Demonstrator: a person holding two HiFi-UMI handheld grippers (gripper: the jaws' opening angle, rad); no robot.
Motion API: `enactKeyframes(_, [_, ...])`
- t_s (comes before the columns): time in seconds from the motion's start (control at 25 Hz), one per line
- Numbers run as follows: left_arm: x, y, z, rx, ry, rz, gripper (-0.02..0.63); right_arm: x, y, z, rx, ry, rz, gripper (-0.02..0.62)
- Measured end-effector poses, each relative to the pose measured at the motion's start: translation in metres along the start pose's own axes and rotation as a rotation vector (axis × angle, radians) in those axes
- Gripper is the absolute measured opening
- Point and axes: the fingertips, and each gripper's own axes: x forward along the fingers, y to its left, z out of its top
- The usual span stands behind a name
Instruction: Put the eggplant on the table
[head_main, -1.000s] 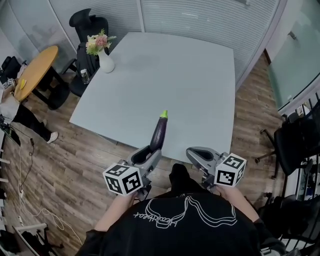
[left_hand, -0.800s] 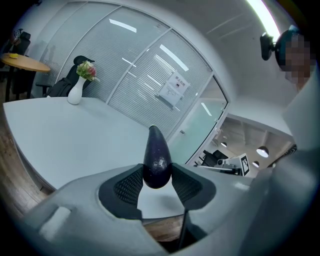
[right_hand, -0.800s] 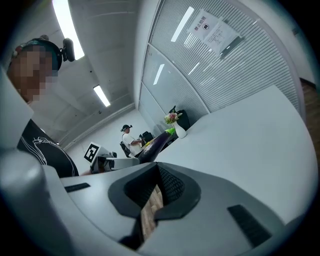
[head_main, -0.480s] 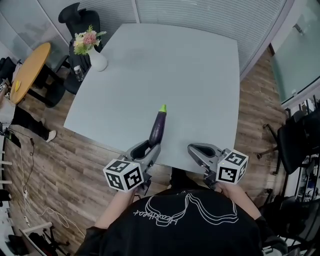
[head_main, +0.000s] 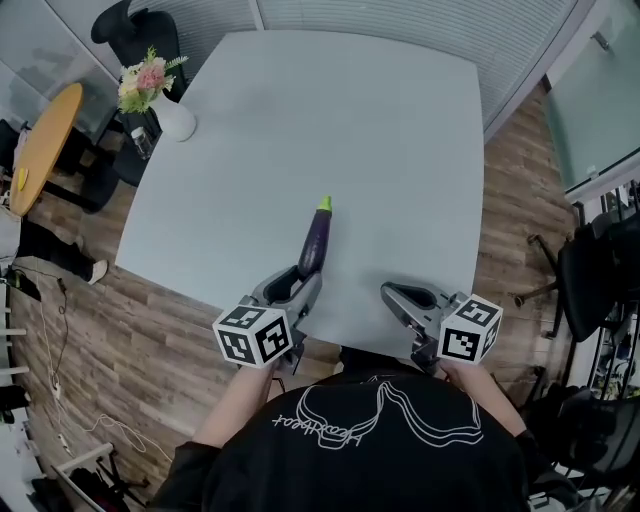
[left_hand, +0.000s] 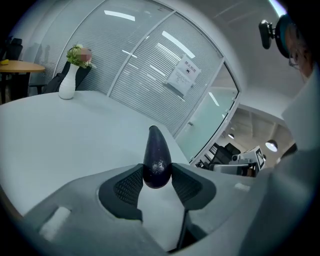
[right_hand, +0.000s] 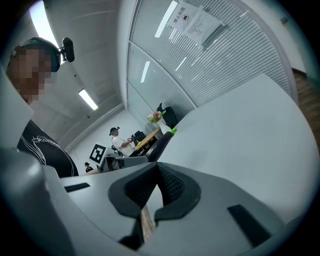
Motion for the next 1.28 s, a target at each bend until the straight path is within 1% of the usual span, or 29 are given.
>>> enactKeyframes(0.36, [0.045,0.031,-0.007,0.03,0.061,0.057,0.186,0.007,-0.025,0.003,0.027,0.007,-0.015,0.009])
enactKeyframes(0.6, [0.066,0.041,-0.018,0.066,0.106,0.077,0.186,0.006,-0.035,0.004,0.041,0.004,-0.026,0.009])
enactKeyframes(0.88, [0.082,0.051,-0.035,0.095,0.164,0.116,0.186,0.001,-0.043,0.002,0.058,-0.004,-0.035,0.009])
enactKeyframes(1.04, [0.09,0.055,-0.044,0.107,0.194,0.126,0.186,-0.002,-0.048,0.0,0.066,-0.002,-0.046,0.009])
enactKeyframes(1.28, [0.093,0.06,-0.05,0.107,0.215,0.138,0.186,-0.006,-0.052,0.0,0.071,-0.004,-0.054,0.009])
